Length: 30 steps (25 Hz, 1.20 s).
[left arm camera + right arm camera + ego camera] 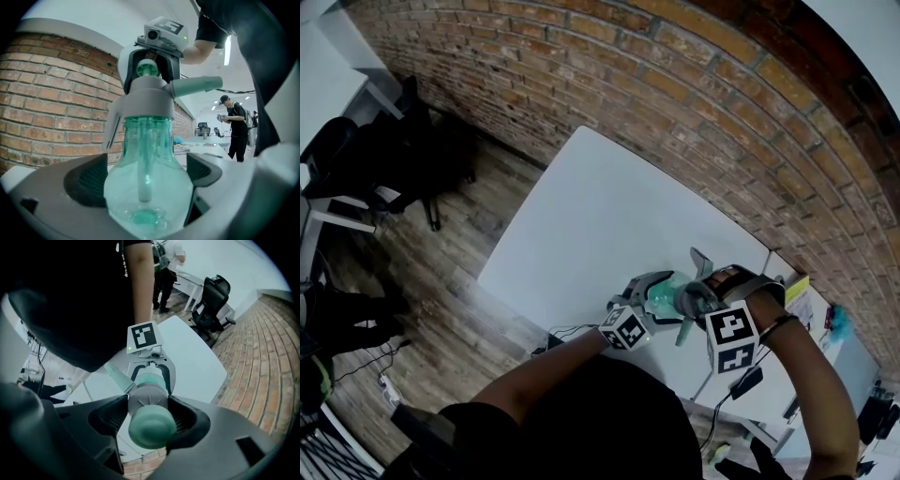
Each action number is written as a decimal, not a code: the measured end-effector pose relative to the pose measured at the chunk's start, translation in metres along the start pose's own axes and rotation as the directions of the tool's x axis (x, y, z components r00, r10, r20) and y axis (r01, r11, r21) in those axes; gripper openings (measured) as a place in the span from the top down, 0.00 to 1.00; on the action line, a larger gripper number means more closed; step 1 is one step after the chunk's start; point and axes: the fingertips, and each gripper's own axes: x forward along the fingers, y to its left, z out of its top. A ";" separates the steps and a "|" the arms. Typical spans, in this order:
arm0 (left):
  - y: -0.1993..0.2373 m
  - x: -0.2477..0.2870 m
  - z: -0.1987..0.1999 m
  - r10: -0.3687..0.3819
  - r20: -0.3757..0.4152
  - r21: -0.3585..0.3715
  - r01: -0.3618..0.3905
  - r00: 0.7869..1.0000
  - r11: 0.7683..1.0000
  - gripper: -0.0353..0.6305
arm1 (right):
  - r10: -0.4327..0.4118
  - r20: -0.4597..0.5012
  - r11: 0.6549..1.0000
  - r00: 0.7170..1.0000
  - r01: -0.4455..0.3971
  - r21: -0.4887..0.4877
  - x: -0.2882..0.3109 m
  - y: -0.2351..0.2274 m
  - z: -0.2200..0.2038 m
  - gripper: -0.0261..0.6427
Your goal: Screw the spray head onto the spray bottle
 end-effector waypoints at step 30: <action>-0.002 -0.004 0.005 -0.033 -0.008 -0.049 0.032 0.999 0.998 0.17 | -0.134 0.157 0.875 0.979 0.042 0.482 -0.023 -0.001 -0.006 0.56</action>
